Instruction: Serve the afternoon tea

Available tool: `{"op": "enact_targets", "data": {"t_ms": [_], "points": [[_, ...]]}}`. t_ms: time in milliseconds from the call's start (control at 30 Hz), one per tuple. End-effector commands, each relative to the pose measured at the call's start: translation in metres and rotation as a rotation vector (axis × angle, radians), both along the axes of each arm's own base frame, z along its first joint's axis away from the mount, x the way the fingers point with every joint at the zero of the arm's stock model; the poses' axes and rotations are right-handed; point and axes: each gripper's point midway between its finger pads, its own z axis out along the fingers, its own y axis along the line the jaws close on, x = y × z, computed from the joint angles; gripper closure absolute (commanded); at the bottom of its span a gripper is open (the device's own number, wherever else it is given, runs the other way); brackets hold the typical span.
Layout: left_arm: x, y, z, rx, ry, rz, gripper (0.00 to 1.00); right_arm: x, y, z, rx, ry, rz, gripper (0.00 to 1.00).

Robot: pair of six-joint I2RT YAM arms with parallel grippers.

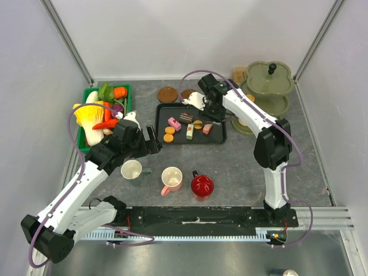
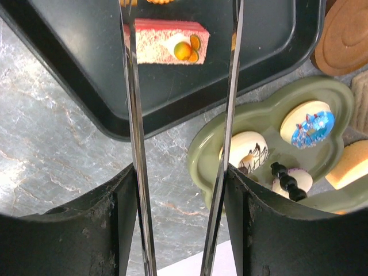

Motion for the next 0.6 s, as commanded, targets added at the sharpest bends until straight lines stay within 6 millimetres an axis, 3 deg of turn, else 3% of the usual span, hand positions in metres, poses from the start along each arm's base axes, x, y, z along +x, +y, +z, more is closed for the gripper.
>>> {"op": "enact_targets", "data": {"t_ms": [0, 200, 300, 567], "points": [[0.003, 0.005, 0.003, 0.029, -0.032, -0.002, 0.02, 0.008, 0.011, 0.003, -0.004, 0.004, 0.026, 0.36], [0.004, 0.006, 0.001, 0.040, -0.030, 0.002, 0.02, 0.012, 0.003, 0.003, -0.072, 0.006, -0.007, 0.37], [0.005, 0.007, -0.001, 0.044, -0.029, 0.006, 0.02, 0.008, 0.009, 0.007, -0.026, 0.014, 0.009, 0.37], [0.005, 0.005, -0.003, 0.041, -0.017, 0.001, 0.02, 0.018, 0.024, 0.063, 0.208, -0.168, -0.216, 0.38]]}}
